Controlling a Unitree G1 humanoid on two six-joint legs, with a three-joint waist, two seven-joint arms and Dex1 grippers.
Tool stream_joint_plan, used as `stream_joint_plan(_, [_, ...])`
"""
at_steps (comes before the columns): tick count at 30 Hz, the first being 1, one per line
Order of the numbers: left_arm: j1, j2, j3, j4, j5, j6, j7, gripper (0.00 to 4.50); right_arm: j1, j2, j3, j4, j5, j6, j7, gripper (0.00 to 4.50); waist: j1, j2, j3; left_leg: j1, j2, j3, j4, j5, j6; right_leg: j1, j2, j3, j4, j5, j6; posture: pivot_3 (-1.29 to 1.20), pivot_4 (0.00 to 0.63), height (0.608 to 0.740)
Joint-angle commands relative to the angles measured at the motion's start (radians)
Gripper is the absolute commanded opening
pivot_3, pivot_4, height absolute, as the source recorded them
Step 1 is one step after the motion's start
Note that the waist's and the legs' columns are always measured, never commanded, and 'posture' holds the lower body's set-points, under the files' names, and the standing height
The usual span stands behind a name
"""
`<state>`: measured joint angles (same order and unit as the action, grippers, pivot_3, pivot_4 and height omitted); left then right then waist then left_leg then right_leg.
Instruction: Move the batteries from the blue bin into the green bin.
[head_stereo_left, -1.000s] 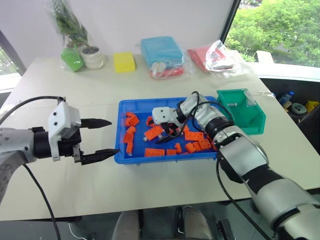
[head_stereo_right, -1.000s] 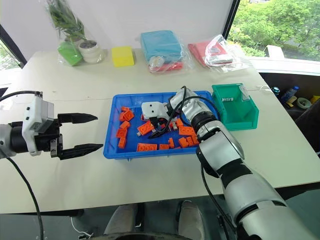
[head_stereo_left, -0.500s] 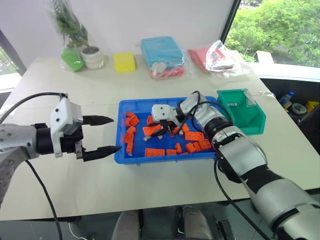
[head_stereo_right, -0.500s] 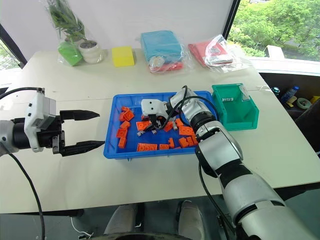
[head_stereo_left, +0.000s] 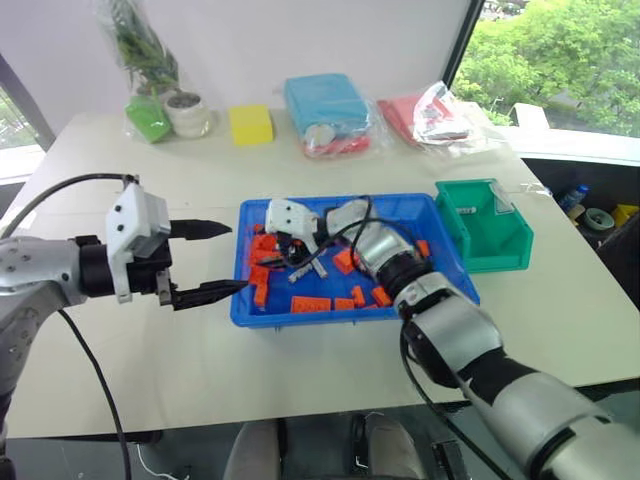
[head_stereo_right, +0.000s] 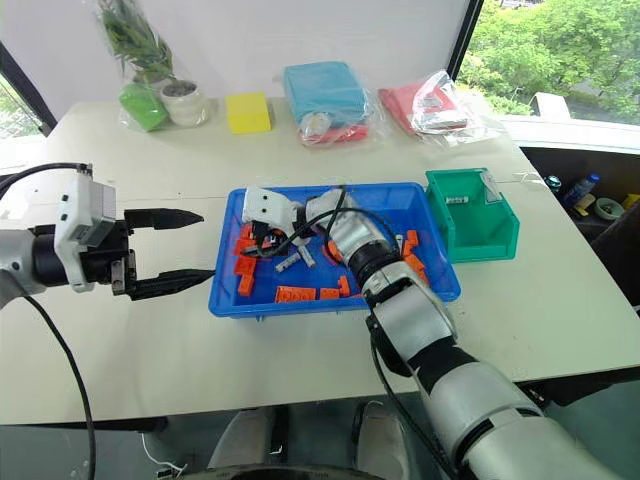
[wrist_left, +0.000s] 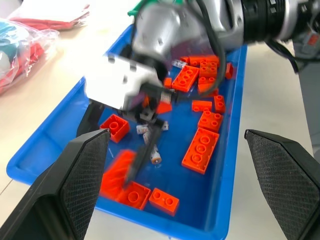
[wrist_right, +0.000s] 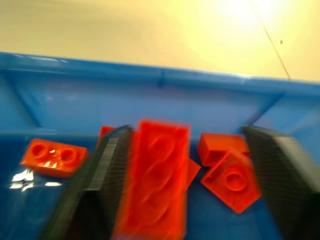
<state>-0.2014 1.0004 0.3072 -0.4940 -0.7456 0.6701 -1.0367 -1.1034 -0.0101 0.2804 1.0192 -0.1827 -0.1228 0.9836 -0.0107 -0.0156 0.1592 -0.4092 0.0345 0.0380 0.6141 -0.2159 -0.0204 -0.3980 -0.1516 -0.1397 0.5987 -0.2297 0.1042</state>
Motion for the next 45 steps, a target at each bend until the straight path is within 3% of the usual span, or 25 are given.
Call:
stream_joint_plan(1, [-0.014,0.000,0.008,-0.011,-0.007,-0.009,0.008,4.50,-0.012,-0.033,-0.017,-0.125,0.049,0.027,0.081,4.01,-0.002,0.000,0.000,0.000,0.000,0.000,0.000,0.000,0.000,0.000,0.000,0.000,0.000,0.000,0.000,0.00,0.150,0.683])
stream_joint_plan(10, [-0.032,0.000,-0.010,0.008,0.002,-0.021,0.006,4.50,-0.010,-0.157,0.061,-0.096,0.041,-0.090,0.372,4.01,-0.005,-0.001,0.000,0.000,0.000,0.000,0.000,0.000,0.000,0.000,0.000,0.000,0.000,0.000,0.000,0.00,0.150,0.683])
stream_joint_plan(24, [-0.006,0.007,0.023,-0.020,-0.007,-0.017,0.021,4.50,-0.076,-0.151,0.131,0.163,-0.099,-0.282,0.263,4.01,-0.005,-0.001,-0.001,0.001,0.000,0.000,0.000,0.000,0.000,0.000,0.000,0.000,0.001,0.000,0.000,0.00,0.150,0.683])
stream_joint_plan(27, [-0.002,0.006,0.025,-0.025,-0.010,-0.015,0.026,4.50,-0.074,-0.150,0.119,0.176,-0.091,-0.289,0.283,2.72,-0.004,-0.001,-0.001,0.001,0.000,0.000,0.000,0.000,0.000,0.001,0.000,0.000,0.001,0.000,0.000,0.00,0.150,0.683])
stream_joint_plan(32, [0.005,0.005,0.022,-0.028,-0.014,-0.014,0.027,4.50,-0.052,-0.166,0.081,0.128,-0.044,-0.290,0.322,0.09,-0.005,-0.001,-0.001,0.001,0.000,0.000,0.000,0.000,0.000,0.001,0.000,0.000,0.001,0.000,0.000,0.00,0.150,0.683])
stream_joint_plan(34, [0.006,0.005,0.021,-0.031,-0.017,-0.011,0.027,4.50,-0.042,-0.176,0.057,0.090,-0.017,-0.275,0.330,0.06,-0.003,-0.001,-0.001,0.001,0.000,0.000,0.000,0.000,0.000,0.001,0.000,0.000,0.001,0.000,0.000,0.00,0.150,0.683])
stream_joint_plan(37, [0.000,0.000,0.011,-0.024,-0.028,-0.008,0.021,4.50,0.005,-0.228,-0.063,-0.135,0.126,-0.073,0.341,0.06,-0.002,-0.001,0.000,0.001,0.000,0.000,0.000,0.000,0.000,0.004,0.000,0.000,0.001,0.000,0.000,0.00,0.150,0.683])
stream_joint_plan(42, [-0.005,-0.032,-0.016,-0.001,-0.030,-0.017,0.024,4.50,0.188,-0.432,-0.303,-0.665,0.252,0.411,0.143,0.06,0.022,-0.001,-0.001,0.001,-0.001,-0.002,0.001,0.000,-0.001,0.006,0.000,0.000,-0.001,0.000,0.000,0.00,0.150,0.683])
stream_joint_plan(45, [-0.020,-0.070,-0.031,0.026,-0.028,-0.020,0.041,4.50,0.307,-0.573,-0.426,-0.841,0.252,0.593,0.022,0.06,0.030,-0.003,-0.002,0.001,-0.001,-0.003,0.001,0.000,-0.001,0.005,0.000,0.000,-0.003,0.000,0.000,0.00,0.150,0.683])
